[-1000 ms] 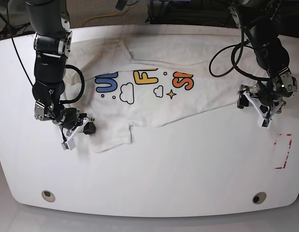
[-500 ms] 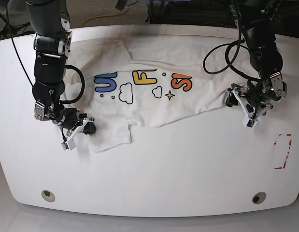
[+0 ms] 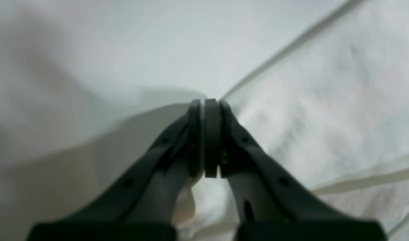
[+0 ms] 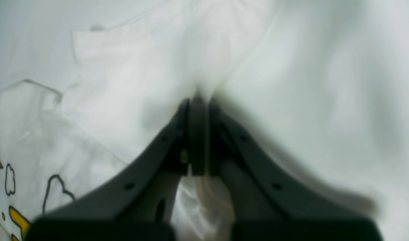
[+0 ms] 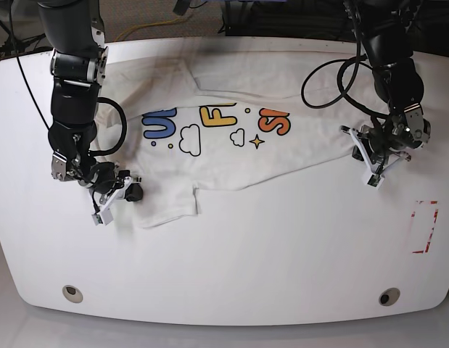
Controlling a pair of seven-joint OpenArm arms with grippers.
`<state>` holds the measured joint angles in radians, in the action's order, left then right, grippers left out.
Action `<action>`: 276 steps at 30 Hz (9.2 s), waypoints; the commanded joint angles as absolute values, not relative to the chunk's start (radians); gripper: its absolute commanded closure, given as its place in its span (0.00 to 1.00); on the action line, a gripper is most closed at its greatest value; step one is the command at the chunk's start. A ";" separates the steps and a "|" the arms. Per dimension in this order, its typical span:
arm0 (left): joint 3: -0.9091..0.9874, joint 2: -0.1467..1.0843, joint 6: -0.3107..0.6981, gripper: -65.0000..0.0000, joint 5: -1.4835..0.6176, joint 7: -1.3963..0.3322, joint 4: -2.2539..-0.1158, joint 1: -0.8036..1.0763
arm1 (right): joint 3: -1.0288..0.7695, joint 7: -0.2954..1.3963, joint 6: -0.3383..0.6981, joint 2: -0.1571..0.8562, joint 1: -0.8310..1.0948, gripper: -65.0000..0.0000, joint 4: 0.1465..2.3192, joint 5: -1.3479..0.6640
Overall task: Fold the T-shirt properly
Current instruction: 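Grasp the shirt's side edges with both grippers, then lift the side edge and fold it over the print toward the collar fold, then release the fold and regrasp the folded strip's ends with both grippers, then pull the strip ends apart with both grippers to straighten it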
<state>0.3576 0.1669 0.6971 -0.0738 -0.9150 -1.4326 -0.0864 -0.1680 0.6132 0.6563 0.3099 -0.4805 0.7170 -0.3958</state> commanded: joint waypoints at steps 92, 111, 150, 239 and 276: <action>0.535 0.193 0.698 1.00 -0.079 -0.892 -1.767 0.090 | -0.478 1.260 0.698 0.266 0.045 1.00 1.933 -0.418; 0.461 0.208 0.698 0.54 -0.087 -0.897 -1.951 0.223 | -0.476 1.257 0.698 0.236 0.159 0.56 1.870 -0.410; 0.533 0.223 0.698 0.99 -0.087 -0.817 -1.483 -0.030 | -0.478 1.233 0.698 0.205 0.166 0.42 1.868 -0.415; 0.533 0.234 0.698 0.69 -0.171 -1.115 -1.632 0.139 | -0.476 1.231 0.698 0.156 0.188 0.42 1.870 -0.417; 0.533 0.234 0.698 1.00 -0.166 -1.113 -1.689 0.001 | -0.476 1.231 0.698 0.154 0.188 0.42 1.874 -0.417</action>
